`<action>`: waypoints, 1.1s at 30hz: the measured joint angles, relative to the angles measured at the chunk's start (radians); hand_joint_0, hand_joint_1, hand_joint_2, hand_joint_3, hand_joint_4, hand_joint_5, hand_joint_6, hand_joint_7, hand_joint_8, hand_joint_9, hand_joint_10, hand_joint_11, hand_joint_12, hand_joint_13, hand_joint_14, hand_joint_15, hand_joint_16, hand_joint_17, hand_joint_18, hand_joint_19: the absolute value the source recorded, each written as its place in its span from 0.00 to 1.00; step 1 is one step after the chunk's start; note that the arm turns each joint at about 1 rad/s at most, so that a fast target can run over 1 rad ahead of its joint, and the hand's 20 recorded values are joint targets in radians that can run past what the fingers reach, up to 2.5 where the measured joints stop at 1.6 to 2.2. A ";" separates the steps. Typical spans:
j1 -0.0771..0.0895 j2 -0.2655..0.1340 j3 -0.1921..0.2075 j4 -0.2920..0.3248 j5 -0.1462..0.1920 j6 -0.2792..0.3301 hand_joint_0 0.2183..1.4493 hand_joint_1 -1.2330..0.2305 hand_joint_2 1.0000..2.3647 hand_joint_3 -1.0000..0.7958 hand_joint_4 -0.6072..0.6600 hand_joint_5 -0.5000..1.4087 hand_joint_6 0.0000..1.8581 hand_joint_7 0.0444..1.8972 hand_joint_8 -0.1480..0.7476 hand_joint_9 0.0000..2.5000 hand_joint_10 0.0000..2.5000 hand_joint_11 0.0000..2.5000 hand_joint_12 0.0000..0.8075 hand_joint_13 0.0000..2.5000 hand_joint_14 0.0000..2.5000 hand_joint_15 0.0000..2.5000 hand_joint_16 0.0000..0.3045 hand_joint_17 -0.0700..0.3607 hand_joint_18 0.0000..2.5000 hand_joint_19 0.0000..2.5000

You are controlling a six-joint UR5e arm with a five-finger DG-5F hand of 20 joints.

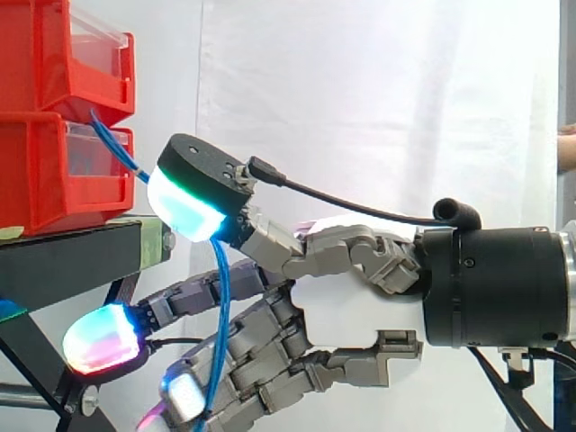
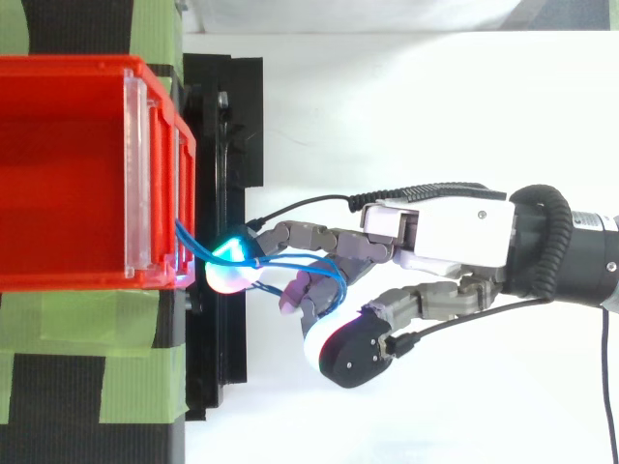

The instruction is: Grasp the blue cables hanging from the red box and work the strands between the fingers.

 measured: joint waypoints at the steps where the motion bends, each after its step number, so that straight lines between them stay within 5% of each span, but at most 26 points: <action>1: 0.001 0.000 0.000 0.000 0.001 0.000 0.40 0.59 0.00 0.00 0.68 0.16 0.00 0.34 0.63 0.42 0.00 0.54 0.59 0.36 0.01 0.34 0.20 0.48 0.25 0.18; 3: 0.002 0.000 0.000 0.000 0.003 -0.001 0.40 0.58 0.00 0.00 0.68 0.16 0.00 0.35 0.61 0.43 0.00 0.59 0.60 0.38 0.01 0.39 0.20 0.48 0.27 0.19; 9: 0.003 0.000 0.000 0.001 0.002 -0.004 0.41 0.57 0.00 0.00 0.70 0.19 0.00 0.35 0.57 0.42 0.34 0.59 0.57 0.50 0.03 0.58 0.21 0.49 0.39 0.30; 17: 0.004 0.000 0.000 0.001 0.002 -0.001 0.42 0.55 0.00 0.00 0.71 0.21 0.00 0.37 0.57 0.37 0.83 0.56 0.55 0.45 0.71 0.47 0.21 0.49 0.53 0.48; 20: 0.004 0.000 0.000 0.001 0.002 -0.001 0.42 0.55 0.00 0.00 0.71 0.22 0.00 0.37 0.57 0.35 0.95 0.58 0.55 0.42 0.85 0.47 0.20 0.48 0.58 0.59; 23: 0.004 0.000 0.000 0.002 0.002 -0.002 0.42 0.55 0.00 0.00 0.72 0.22 0.00 0.37 0.58 0.33 1.00 0.61 0.56 0.40 1.00 0.47 0.19 0.46 0.60 0.62; 27: 0.005 0.000 0.000 0.002 0.003 -0.003 0.41 0.55 0.00 0.00 0.73 0.23 0.00 0.37 0.58 0.31 1.00 0.66 0.57 0.40 1.00 0.49 0.20 0.47 0.59 0.54; 33: 0.007 0.000 0.000 0.003 0.003 -0.006 0.41 0.55 0.00 0.00 0.76 0.25 0.00 0.38 0.64 0.36 1.00 0.85 0.68 0.51 1.00 0.60 0.26 0.57 0.69 0.39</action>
